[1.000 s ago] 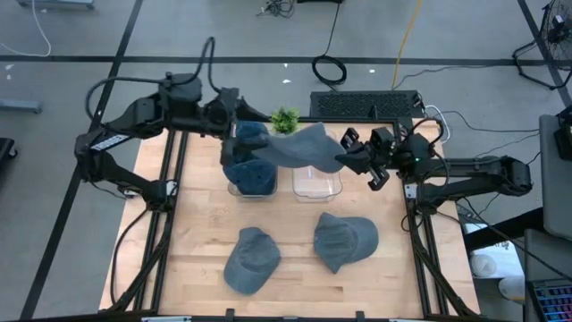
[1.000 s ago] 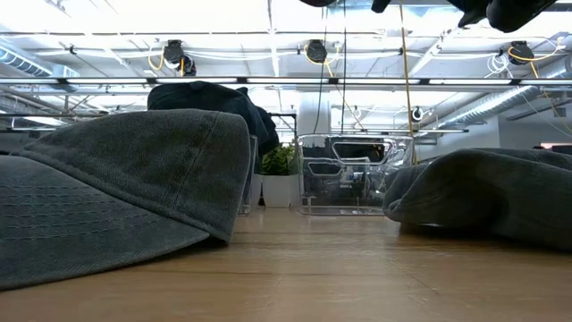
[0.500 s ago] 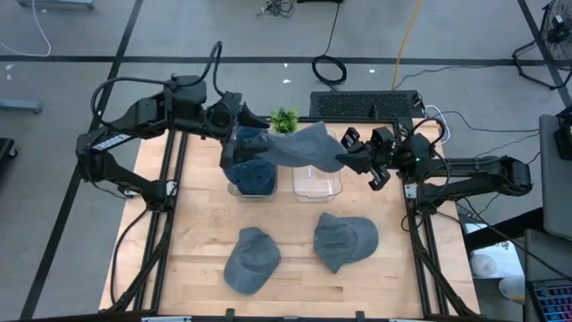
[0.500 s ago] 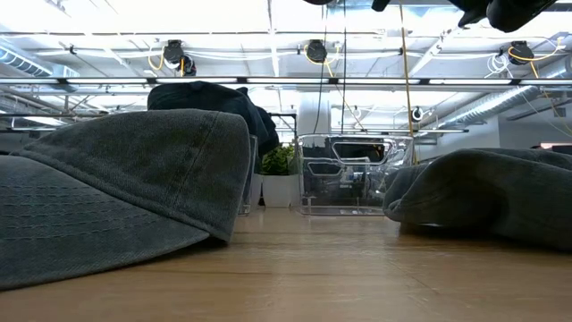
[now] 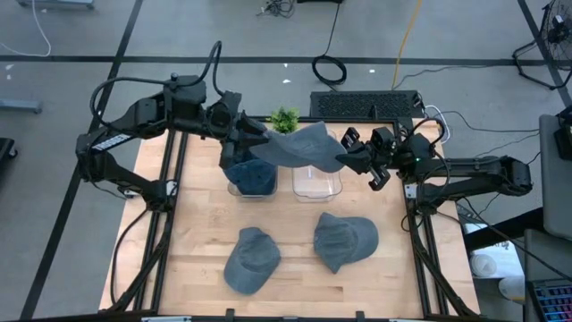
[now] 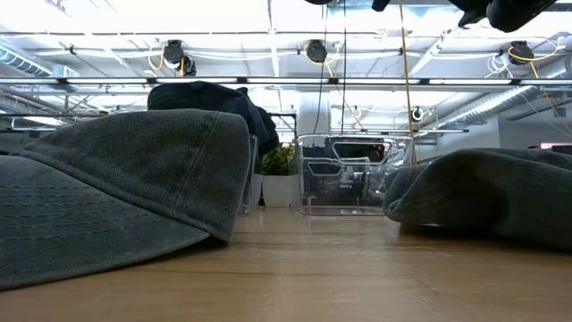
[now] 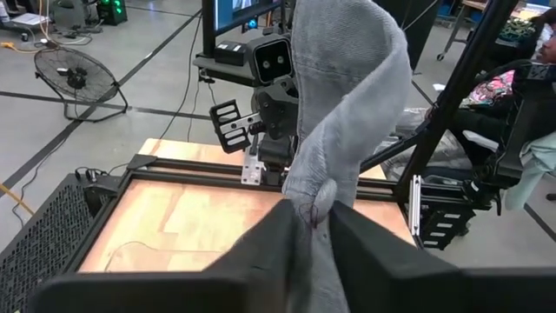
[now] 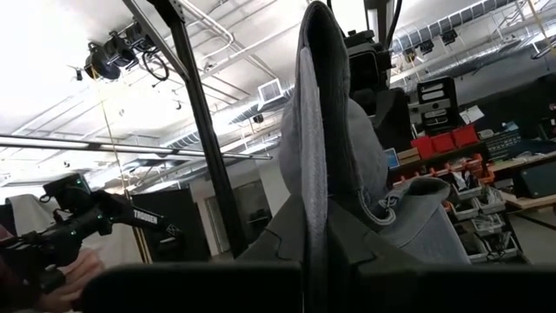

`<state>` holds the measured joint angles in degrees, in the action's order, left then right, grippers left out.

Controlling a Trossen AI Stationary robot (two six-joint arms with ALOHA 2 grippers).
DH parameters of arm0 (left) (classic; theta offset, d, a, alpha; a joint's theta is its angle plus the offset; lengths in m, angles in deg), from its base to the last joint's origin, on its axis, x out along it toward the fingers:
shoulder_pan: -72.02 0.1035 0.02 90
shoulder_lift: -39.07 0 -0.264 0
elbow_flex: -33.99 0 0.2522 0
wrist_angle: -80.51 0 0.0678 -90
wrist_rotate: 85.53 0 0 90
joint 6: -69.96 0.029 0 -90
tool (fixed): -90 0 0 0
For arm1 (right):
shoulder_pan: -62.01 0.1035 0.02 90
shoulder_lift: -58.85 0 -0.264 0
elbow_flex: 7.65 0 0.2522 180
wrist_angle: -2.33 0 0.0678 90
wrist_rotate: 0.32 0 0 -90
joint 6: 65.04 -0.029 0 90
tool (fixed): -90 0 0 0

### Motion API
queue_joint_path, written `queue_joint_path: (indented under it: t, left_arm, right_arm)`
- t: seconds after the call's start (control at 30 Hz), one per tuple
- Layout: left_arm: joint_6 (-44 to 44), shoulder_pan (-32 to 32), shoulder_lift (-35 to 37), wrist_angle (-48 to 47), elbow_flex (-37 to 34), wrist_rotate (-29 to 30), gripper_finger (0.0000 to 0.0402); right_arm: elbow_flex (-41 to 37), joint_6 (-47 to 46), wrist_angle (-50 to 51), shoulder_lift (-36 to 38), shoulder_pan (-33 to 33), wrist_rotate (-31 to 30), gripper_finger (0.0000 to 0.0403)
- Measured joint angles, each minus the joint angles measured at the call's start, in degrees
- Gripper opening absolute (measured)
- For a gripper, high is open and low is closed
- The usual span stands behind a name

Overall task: Pick & Place hat
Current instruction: Put the top gray cap into the right transparent bin

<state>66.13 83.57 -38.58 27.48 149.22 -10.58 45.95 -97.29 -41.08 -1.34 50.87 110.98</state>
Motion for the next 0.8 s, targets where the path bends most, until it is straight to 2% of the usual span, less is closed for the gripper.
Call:
queue_joint_path:
  t: [0.17, 0.6, 0.8]
  left_arm:
    - [0.2, 0.0, 0.0, 0.0, 0.0, 0.0, 0.0014]
    - [0.4, 0.0, 0.0, 0.0, 0.0, -0.9, 0.0004]
    - [0.2, 0.3, 0.2, 0.2, 0.0, -6.2, 0.0003]
  right_arm:
    - [0.0, 0.0, 0.0, 0.0, 0.0, 0.0, 0.0000]
    - [0.0, 0.0, 0.0, 0.0, 0.0, 0.0, 0.0004]
    - [0.0, -0.1, 1.0, 0.3, 0.0, -0.1, 0.0057]
